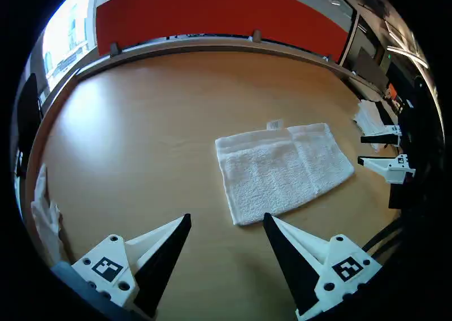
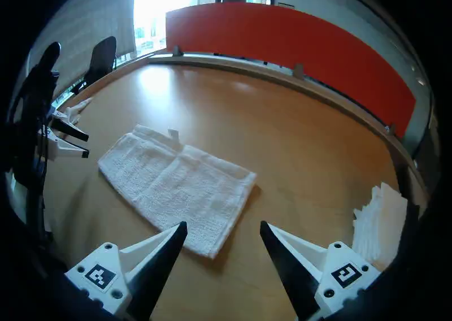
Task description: Fold towel
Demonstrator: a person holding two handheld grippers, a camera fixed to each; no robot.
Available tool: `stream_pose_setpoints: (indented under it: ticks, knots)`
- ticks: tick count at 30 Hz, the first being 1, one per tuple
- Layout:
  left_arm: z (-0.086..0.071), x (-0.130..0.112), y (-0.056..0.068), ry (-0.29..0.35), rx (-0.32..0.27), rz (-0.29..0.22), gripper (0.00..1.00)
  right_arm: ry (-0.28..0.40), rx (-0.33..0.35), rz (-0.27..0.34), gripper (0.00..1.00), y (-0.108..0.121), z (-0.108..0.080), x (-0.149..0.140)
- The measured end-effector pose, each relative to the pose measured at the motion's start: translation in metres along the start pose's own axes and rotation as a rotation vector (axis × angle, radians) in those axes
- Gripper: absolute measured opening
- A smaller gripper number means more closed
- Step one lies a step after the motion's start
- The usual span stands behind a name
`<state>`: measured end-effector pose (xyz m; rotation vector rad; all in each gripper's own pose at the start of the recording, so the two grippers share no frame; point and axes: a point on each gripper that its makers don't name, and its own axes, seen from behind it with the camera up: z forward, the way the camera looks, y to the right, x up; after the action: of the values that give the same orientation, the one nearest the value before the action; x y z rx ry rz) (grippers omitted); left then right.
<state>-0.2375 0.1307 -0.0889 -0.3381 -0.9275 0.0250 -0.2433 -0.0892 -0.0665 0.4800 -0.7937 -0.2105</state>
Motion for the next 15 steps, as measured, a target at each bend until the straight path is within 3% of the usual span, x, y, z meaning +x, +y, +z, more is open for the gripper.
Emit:
stream_pose_setpoints:
  ticks: [15]
  knots:
    - [-0.024,-0.023,-0.015,-0.002,0.056,-0.075,0.95,-0.020,0.046,-0.050,1.00,-0.005,-0.001,-0.010]
